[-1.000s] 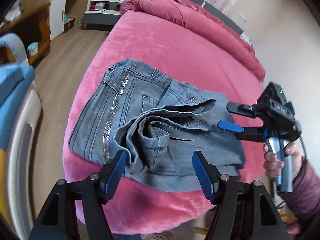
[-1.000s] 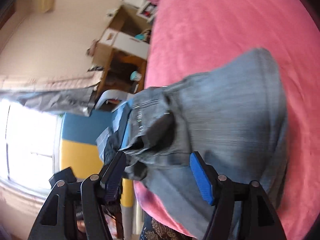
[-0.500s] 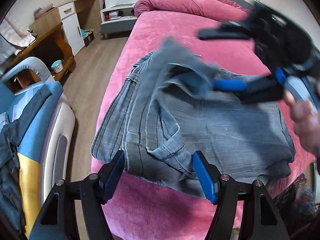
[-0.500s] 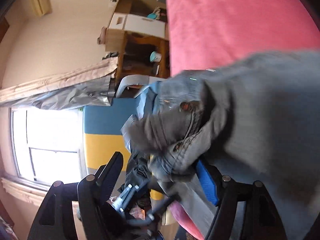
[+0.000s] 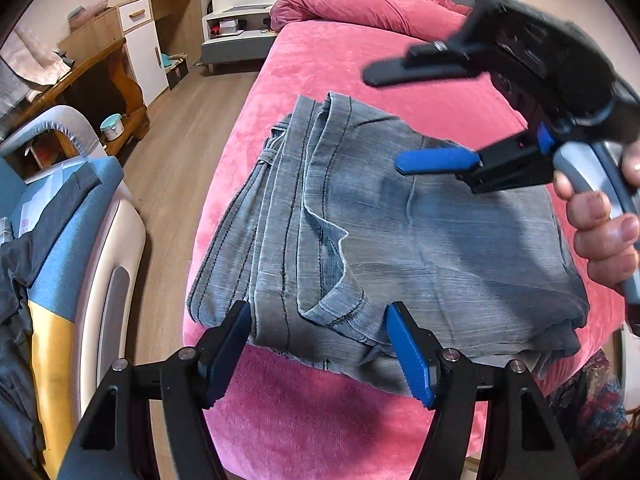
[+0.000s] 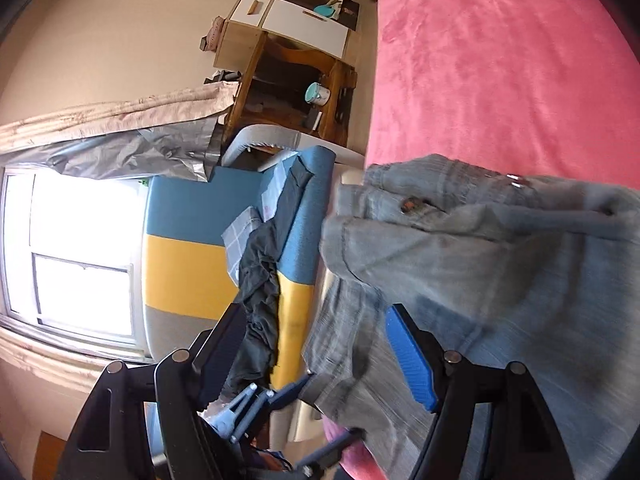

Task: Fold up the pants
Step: 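Release the hem with the right gripper and withdraw it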

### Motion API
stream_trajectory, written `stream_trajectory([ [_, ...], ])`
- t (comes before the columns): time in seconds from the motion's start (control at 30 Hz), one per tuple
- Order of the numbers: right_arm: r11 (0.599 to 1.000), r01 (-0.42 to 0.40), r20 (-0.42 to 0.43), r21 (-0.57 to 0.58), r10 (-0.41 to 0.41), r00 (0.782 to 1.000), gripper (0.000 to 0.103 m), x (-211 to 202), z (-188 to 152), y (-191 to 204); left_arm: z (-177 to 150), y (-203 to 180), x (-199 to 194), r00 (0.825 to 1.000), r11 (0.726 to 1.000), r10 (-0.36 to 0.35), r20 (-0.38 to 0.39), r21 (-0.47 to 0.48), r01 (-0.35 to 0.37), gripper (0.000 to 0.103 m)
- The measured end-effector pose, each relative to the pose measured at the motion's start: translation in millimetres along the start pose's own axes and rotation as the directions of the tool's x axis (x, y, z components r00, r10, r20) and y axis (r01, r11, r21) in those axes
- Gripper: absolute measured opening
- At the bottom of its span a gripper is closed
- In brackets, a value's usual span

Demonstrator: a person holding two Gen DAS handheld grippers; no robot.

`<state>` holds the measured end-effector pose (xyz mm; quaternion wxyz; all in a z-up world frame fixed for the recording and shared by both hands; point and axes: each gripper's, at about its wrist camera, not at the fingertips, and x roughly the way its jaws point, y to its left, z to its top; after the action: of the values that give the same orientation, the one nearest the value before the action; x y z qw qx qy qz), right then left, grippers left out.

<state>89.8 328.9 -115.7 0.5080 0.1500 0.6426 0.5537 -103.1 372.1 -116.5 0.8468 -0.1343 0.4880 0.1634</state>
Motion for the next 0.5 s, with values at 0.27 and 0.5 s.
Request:
stream_trajectory([
  [0.27,0.992,0.103,0.001,0.072,-0.103,0.995,0.074,10,12,-31,-2,4,-6,1.000,1.000,0.025,-0.003,-0.010,-0.025,0.070],
  [0.5,0.998,0.064,0.019,0.020,-0.064,0.998,0.074,-2,3,-12,3,33,-35,0.996,0.989,-0.036,0.078,-0.139,0.047,0.069],
])
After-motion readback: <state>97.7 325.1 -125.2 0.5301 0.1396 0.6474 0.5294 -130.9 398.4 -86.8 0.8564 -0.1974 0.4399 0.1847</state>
